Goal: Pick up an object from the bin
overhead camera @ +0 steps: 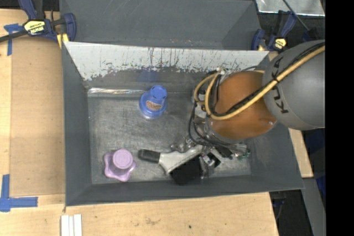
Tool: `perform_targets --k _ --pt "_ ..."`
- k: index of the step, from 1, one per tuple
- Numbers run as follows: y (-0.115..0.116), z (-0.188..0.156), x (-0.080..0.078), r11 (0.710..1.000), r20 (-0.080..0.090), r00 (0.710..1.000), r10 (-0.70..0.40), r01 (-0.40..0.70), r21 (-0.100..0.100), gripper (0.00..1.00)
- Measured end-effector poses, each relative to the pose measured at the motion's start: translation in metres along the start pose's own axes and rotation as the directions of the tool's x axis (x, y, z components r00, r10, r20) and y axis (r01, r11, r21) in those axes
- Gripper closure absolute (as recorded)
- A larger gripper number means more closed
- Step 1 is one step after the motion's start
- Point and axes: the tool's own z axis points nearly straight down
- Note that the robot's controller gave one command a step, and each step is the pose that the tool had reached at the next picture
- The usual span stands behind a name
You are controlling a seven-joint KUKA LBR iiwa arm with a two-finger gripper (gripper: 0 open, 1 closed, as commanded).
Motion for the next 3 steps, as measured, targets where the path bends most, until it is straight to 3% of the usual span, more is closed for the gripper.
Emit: perform_targets --k 1,2,3 --pt "-0.019 -0.112 -0.001 1.0 -0.021 1.0 -0.021 0.021 -0.009 1.0" --pt "-0.019 -0.112 -0.001 1.0 -0.022 1.0 -0.02 0.02 -0.01 1.0" --pt "-0.022 -0.153 -0.002 1.0 -0.027 0.999 -0.027 0.027 -0.014 1.0"
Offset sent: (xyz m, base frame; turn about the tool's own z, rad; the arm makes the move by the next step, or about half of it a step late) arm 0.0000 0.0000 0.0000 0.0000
